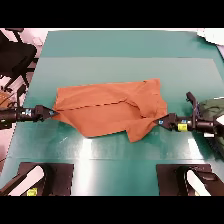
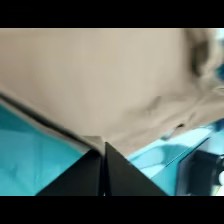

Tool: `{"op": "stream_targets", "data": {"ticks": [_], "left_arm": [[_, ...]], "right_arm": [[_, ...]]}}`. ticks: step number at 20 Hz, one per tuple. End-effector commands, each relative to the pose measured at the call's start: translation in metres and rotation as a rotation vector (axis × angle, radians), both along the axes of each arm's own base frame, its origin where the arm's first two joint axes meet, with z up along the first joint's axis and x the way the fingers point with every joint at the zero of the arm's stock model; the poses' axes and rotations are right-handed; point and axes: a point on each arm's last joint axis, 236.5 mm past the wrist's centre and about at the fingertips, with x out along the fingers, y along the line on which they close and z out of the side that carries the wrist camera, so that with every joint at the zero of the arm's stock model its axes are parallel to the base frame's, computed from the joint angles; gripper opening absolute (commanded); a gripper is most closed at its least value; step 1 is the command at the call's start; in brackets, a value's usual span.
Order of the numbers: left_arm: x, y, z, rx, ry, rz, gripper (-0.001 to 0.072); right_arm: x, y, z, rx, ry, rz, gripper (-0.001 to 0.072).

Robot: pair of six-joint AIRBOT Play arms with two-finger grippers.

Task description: Fold the shirts.

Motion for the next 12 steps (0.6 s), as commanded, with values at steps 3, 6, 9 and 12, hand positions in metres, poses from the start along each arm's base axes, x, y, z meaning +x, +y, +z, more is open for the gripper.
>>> {"op": "stream_targets", "data": {"ticks": [3,6,9,12], "left_arm": [[0.035,0.000,0.043,-0.076,-0.203,0.061,0.0018],[0.051,0.008,0.053,-0.068,-0.281,0.112,0.0018],[0.063,0.018,0.057,-0.050,-0.322,0.163,0.0018],[0.071,0.029,0.053,-0.007,-0.337,0.205,0.0019]], "right_arm": [[0.058,-0.009,0.023,0.012,-0.060,0.026,0.0021],[0.087,-0.011,0.037,0.032,-0.078,0.048,0.0021],[0.112,-0.014,0.047,0.034,-0.099,0.061,0.0022],[0.136,-0.019,0.054,0.027,-0.126,0.062,0.0021]]}}
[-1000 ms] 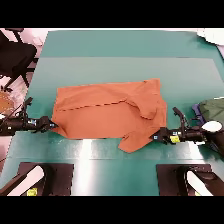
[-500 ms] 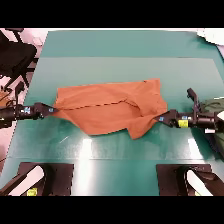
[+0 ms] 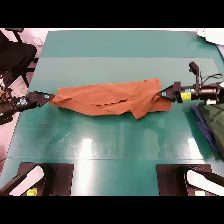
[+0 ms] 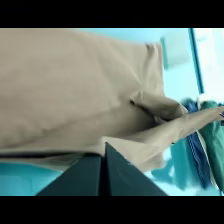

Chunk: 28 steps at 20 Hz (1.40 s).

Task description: Fold the shirts.

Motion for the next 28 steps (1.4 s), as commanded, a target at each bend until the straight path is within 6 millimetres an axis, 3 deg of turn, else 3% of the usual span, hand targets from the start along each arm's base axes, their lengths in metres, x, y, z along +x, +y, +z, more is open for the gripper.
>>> {"op": "stream_targets", "data": {"ticks": [1,7,12,17,21,25,28], "left_arm": [[0.016,0.018,0.000,0.042,-0.035,0.087,0.0019],[0.038,0.059,-0.008,0.154,-0.064,0.253,0.0019],[0.042,0.069,-0.010,0.235,-0.104,0.265,0.0019],[0.050,0.069,-0.021,0.343,-0.136,0.260,0.0020],[0.062,0.027,-0.047,0.416,-0.138,0.150,0.0020],[0.082,0.049,-0.051,0.528,-0.142,0.290,0.0020],[0.083,0.056,-0.052,0.561,-0.148,0.307,0.0020]], "right_arm": [[0.029,-0.005,0.008,-0.002,-0.029,0.007,0.0021],[0.070,-0.013,0.003,-0.005,-0.043,0.010,0.0021],[0.101,-0.018,-0.007,-0.002,-0.044,0.017,0.0022],[0.108,-0.015,-0.020,0.008,-0.015,0.045,0.0021],[0.106,-0.009,-0.025,-0.006,-0.016,0.067,0.0021],[0.101,-0.017,-0.040,-0.077,0.000,0.082,0.0020],[0.102,-0.025,-0.049,-0.129,0.001,0.079,0.0021]]}}
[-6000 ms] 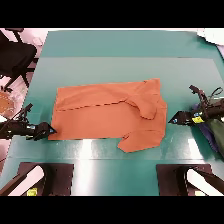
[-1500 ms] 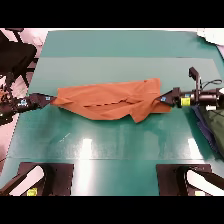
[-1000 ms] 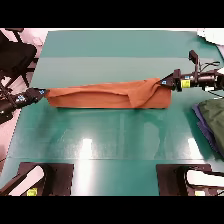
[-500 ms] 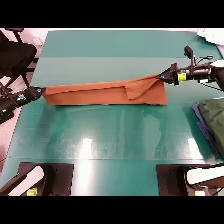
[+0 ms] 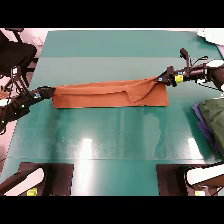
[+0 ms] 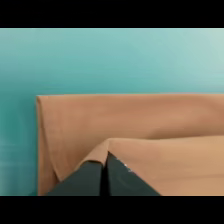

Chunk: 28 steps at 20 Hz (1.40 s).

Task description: Fold the shirts.

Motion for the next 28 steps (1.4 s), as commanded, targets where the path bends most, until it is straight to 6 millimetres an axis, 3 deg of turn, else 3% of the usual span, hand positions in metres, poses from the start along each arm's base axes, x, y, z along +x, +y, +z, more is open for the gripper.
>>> {"op": "stream_targets", "data": {"ticks": [1,6,11,15,25,26,27,28], "left_arm": [[0.006,0.012,-0.005,0.078,-0.011,0.039,0.0020],[0.006,0.008,-0.034,0.058,0.057,0.019,0.0020],[0.006,0.009,-0.047,0.059,0.086,0.014,0.0021],[0.005,0.008,-0.060,0.066,0.112,0.002,0.0021],[0.011,0.012,-0.053,0.076,0.094,0.012,0.0023],[0.014,0.011,-0.048,0.078,0.081,0.006,0.0071],[0.018,0.012,-0.041,0.078,0.067,0.006,0.0324],[0.023,0.012,-0.033,0.078,0.051,0.005,0.0472]], "right_arm": [[0.002,-0.009,-0.012,-0.067,-0.004,-0.007,0.0021],[0.002,-0.007,-0.027,-0.056,0.032,-0.001,0.0021],[0.000,0.007,-0.048,-0.052,0.075,0.028,0.0021],[0.005,0.010,-0.051,-0.062,0.061,0.015,0.0021],[0.013,0.005,-0.052,-0.075,0.044,-0.014,0.0021],[0.013,0.005,-0.052,-0.075,0.044,-0.014,0.0021],[0.013,0.005,-0.052,-0.075,0.044,-0.014,0.0022],[0.013,0.005,-0.052,-0.075,0.043,-0.014,0.0024]]}}
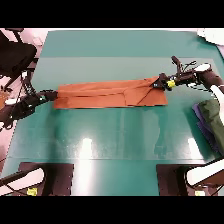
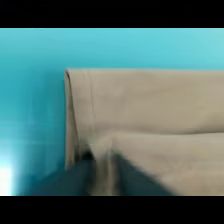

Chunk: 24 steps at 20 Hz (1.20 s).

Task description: Fold the shirts.

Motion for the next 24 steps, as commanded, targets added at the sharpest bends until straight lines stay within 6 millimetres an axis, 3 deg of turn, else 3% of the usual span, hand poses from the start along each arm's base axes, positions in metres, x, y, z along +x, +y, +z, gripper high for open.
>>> {"op": "stream_targets", "data": {"ticks": [1,2,3,8,13,15,17,18,21,23,24], "left_arm": [[0.013,0.000,0.022,0.002,-0.048,-0.012,0.0476],[0.017,0.001,0.030,0.007,-0.066,-0.011,0.0476],[0.021,0.002,0.037,0.011,-0.082,-0.012,0.0476],[0.025,-0.014,0.061,-0.013,-0.121,-0.081,0.0476],[-0.002,-0.061,0.051,-0.129,-0.025,-0.265,0.0476],[-0.016,-0.082,0.054,-0.220,0.020,-0.330,0.0465],[-0.031,-0.102,0.059,-0.261,0.070,-0.417,0.0250],[-0.037,-0.114,0.064,-0.254,0.083,-0.477,0.0041],[-0.041,-0.149,0.080,-0.270,0.097,-0.546,0.0019],[-0.047,-0.177,0.088,-0.297,0.114,-0.589,0.0019],[-0.049,-0.192,0.089,-0.292,0.113,-0.610,0.0019]], "right_arm": [[0.001,-0.001,0.000,-0.001,-0.004,-0.004,0.0056],[0.001,-0.001,0.000,-0.001,-0.003,-0.005,0.0199],[0.001,-0.001,0.000,-0.001,-0.003,-0.004,0.0287],[0.002,-0.009,0.005,0.001,-0.007,-0.017,0.0287],[0.000,-0.059,0.041,0.002,-0.057,-0.095,0.0303],[-0.005,-0.083,0.057,0.002,-0.075,-0.128,0.0478],[-0.016,-0.105,0.065,-0.022,-0.073,-0.141,0.0514],[-0.023,-0.115,0.064,-0.063,-0.065,-0.137,0.0513],[-0.032,-0.123,0.071,-0.120,-0.078,-0.127,0.0508],[-0.032,-0.102,0.084,-0.103,-0.110,-0.089,0.0483],[-0.033,-0.092,0.086,-0.106,-0.117,-0.064,0.0433]]}}
